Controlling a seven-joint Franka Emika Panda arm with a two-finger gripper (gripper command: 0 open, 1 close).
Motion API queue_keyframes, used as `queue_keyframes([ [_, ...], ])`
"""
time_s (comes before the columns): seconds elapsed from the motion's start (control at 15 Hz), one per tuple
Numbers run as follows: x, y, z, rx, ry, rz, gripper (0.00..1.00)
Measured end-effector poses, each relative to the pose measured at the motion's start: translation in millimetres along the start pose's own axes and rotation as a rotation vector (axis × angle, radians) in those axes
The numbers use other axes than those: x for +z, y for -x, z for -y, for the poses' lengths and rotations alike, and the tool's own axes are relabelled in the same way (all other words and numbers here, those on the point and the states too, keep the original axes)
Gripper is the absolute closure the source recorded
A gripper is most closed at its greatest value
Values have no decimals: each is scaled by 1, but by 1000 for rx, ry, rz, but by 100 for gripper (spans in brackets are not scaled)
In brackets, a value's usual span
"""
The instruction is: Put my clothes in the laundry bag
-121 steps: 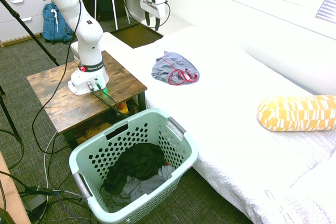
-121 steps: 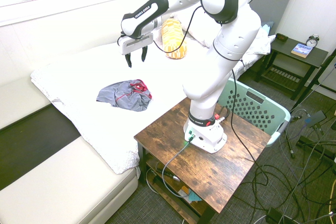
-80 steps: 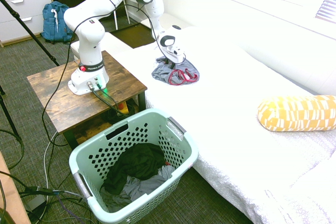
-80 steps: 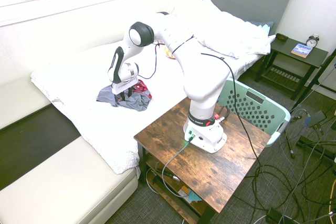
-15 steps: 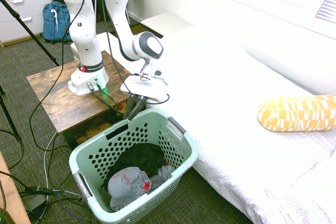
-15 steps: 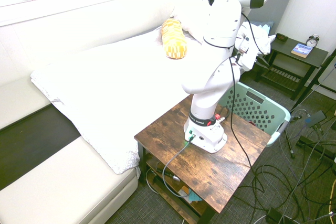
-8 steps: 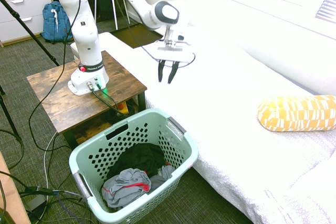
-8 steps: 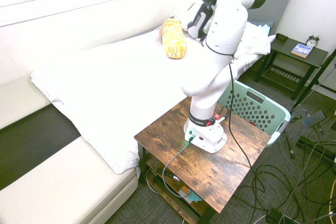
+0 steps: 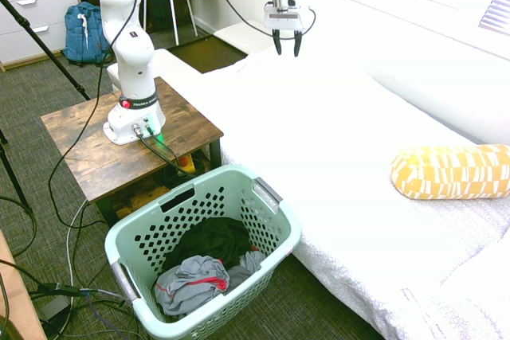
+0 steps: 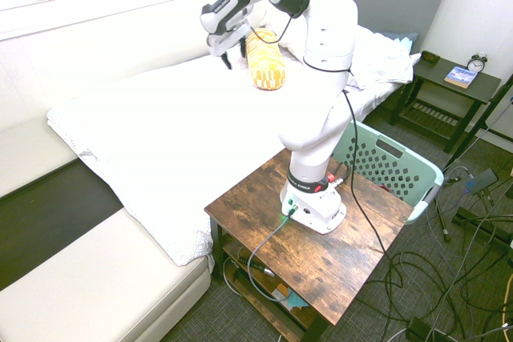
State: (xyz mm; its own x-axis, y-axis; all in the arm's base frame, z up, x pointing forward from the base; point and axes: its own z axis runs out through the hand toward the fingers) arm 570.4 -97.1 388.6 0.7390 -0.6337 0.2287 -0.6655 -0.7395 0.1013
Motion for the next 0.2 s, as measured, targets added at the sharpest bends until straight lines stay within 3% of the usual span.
queue_keyframes([
  [0.2,-16,42,81,-52,-113,40,0],
])
